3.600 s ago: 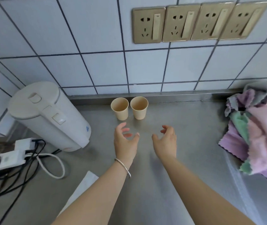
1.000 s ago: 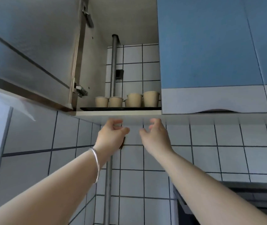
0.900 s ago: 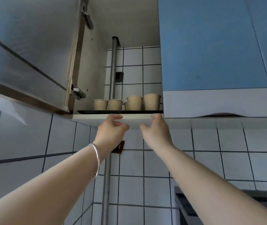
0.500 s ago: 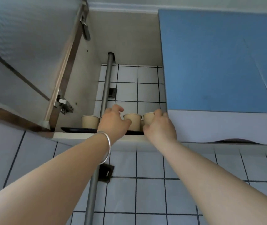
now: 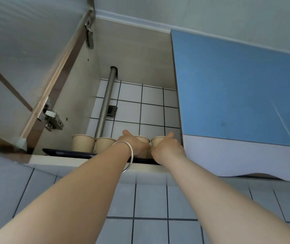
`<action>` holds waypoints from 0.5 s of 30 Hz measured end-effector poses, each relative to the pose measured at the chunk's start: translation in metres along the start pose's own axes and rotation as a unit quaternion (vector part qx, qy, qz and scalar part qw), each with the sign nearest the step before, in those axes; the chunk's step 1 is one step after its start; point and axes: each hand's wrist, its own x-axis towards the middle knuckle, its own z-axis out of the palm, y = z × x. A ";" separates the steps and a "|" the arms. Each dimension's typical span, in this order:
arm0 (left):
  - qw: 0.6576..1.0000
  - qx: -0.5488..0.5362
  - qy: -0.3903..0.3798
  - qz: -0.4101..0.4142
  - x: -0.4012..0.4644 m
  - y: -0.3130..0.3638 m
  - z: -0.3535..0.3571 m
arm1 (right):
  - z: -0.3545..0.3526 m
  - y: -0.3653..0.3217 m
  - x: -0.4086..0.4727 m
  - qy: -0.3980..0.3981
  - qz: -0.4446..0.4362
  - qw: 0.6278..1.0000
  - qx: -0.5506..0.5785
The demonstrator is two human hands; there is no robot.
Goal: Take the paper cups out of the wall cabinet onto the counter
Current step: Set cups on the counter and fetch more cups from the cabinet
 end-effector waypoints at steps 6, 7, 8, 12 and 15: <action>0.999 -0.008 -0.022 -0.030 0.015 -0.001 0.009 | 0.006 0.001 0.017 -0.027 0.018 0.999 0.036; 1.000 0.005 -0.006 -0.028 0.014 0.000 0.009 | 0.007 0.001 0.019 -0.028 0.013 0.998 0.050; 1.000 0.010 -0.002 -0.029 0.014 0.000 0.009 | 0.007 0.001 0.021 -0.031 0.015 0.998 0.060; 0.999 0.011 0.007 -0.030 0.015 0.000 0.007 | 0.006 -0.001 0.022 -0.043 0.066 0.993 0.092; 0.999 -0.024 0.022 -0.013 0.013 0.001 -0.002 | 0.004 -0.001 0.017 -0.021 0.022 0.992 0.122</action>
